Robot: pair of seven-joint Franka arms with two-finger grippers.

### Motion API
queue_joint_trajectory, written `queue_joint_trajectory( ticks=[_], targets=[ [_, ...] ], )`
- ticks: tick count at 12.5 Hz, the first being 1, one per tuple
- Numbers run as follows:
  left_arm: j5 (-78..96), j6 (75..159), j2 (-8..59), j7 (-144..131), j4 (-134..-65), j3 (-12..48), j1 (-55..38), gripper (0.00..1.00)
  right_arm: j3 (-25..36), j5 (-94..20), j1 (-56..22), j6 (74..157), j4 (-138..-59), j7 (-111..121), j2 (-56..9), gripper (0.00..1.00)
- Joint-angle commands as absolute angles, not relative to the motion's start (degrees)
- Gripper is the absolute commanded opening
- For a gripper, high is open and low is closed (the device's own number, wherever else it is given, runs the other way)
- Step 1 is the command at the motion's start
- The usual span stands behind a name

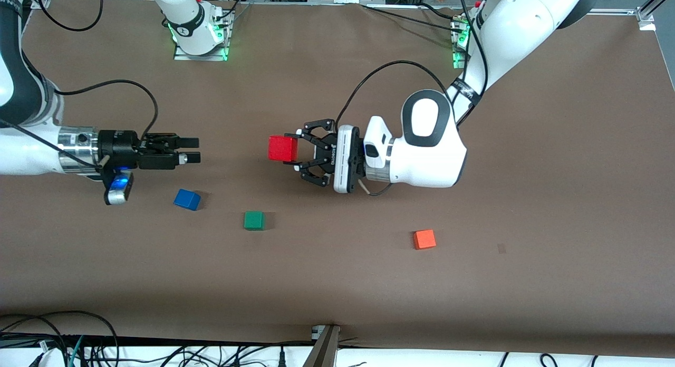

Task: Pass red block to right arm, stack on blue
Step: 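Grasp the red cube with the right gripper from the left gripper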

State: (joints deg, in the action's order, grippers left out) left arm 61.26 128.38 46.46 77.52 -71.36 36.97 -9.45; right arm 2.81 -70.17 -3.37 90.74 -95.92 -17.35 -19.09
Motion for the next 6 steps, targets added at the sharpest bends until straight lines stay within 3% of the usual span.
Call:
queue_joint_trajectory(
  ticks=[1, 4, 6],
  targets=[
    [63.28, 131.04, 48.77, 79.45, -67.07, 37.0, -13.26, 0.0, 0.46, -76.26, -6.23, 97.18, -101.85, -16.0, -15.91, 1.0],
    [66.0, 132.01, 48.87, 79.45, -66.71, 37.0, -14.32, 0.0, -5.26, -82.59, -6.24, 106.86, -110.46, -6.52, -11.79, 1.0],
    [66.27, 132.89, 48.87, 79.45, -66.71, 37.0, -14.68, 0.0, -5.1, -83.67, -6.15, 104.43, -113.1, 0.05, -11.43, 1.0]
  ],
)
